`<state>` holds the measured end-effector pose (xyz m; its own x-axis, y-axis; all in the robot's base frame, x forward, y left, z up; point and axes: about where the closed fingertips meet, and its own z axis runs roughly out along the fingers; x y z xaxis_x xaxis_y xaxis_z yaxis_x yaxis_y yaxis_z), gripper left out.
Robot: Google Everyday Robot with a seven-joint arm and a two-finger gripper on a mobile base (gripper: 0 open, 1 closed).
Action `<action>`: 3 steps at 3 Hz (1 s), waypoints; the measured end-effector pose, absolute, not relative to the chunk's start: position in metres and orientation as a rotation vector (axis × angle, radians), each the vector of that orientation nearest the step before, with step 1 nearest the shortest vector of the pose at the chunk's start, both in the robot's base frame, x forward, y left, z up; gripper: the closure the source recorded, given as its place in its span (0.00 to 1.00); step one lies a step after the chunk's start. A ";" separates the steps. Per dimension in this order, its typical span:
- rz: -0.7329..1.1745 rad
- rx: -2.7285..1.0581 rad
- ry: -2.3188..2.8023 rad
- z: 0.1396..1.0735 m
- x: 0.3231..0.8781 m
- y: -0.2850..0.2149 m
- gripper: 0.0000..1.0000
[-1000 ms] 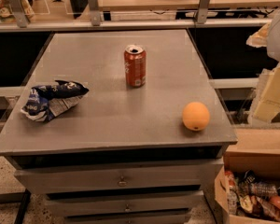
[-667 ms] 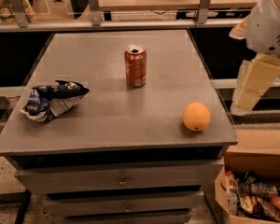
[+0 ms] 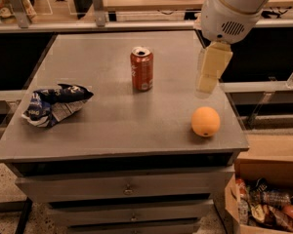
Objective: Pick coke can
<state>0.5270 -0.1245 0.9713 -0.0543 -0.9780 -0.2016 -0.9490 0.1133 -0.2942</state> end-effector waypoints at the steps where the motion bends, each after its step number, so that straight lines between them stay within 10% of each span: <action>1: -0.078 -1.925 1.996 0.960 0.550 -0.091 0.00; 3: 0.022 -1.958 1.920 0.931 0.590 -0.044 0.00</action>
Offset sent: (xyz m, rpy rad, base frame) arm 0.0689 0.0902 -0.0402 0.0999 0.0153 0.1450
